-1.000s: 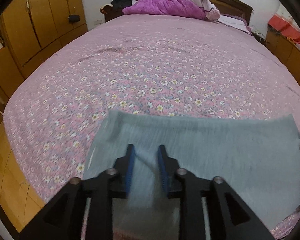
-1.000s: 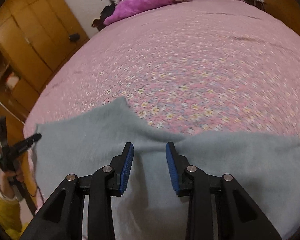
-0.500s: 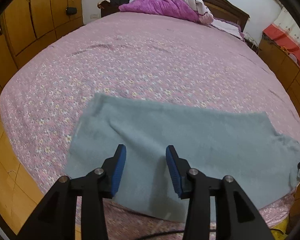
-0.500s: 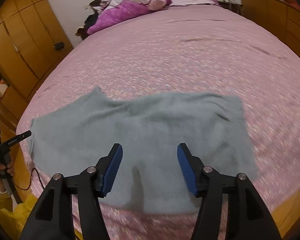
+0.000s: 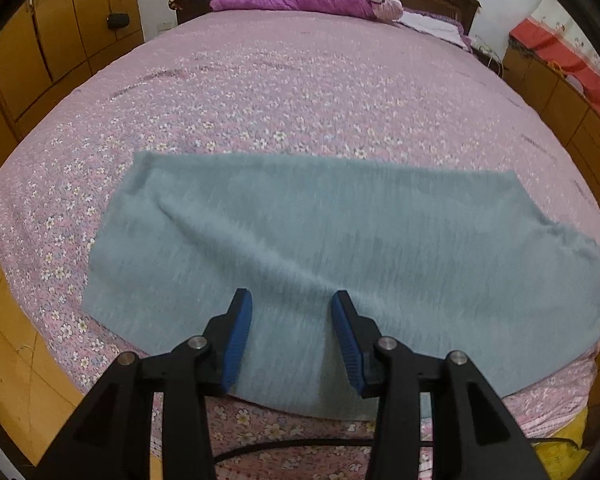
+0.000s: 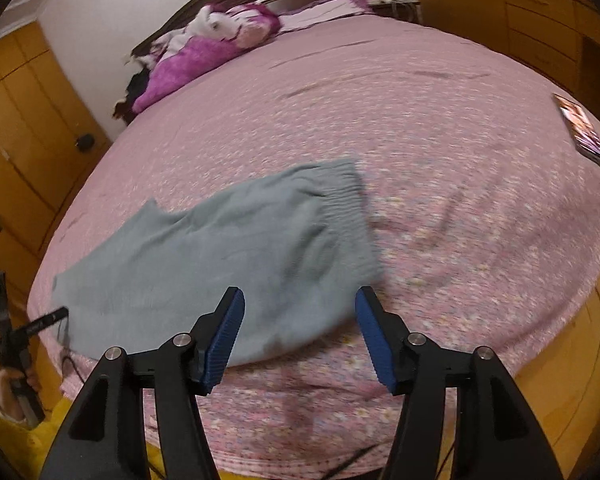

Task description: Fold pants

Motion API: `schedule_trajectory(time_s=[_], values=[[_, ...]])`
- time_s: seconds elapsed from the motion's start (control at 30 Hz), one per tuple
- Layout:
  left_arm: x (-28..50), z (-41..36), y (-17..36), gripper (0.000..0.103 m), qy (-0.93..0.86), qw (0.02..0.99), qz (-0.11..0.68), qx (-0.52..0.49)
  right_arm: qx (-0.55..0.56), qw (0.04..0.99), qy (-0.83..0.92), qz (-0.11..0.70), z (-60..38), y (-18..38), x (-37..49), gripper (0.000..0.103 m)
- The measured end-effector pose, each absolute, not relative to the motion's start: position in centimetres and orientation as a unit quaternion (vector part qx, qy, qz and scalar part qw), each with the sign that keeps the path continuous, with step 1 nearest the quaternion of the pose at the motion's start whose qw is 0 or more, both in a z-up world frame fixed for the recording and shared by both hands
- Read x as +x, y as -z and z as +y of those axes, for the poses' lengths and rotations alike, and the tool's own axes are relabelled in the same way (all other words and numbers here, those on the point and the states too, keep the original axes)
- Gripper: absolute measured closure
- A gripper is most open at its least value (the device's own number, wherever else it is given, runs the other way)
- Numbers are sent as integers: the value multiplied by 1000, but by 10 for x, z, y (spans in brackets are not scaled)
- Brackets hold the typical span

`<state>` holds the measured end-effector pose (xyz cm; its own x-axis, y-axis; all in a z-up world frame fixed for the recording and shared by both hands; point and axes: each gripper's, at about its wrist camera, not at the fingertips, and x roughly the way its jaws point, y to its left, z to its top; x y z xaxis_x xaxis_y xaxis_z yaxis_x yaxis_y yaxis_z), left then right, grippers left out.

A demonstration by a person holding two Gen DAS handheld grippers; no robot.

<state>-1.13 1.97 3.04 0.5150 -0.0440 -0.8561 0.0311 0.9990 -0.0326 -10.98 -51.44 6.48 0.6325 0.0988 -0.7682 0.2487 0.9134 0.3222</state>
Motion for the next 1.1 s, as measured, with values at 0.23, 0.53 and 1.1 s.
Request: schedule_trajectory(time_s=[0.23, 0.53, 1.1], values=[[-13, 14, -24, 56, 10, 871, 490, 9, 245, 870, 61, 425, -542, -52, -129, 44], [-12, 12, -21, 55, 5, 871, 491, 10, 298, 860, 11, 415, -540, -33, -133, 41], [-8, 16, -17, 51, 1, 872, 490, 6, 318, 864, -1, 390, -515, -24, -104, 39]])
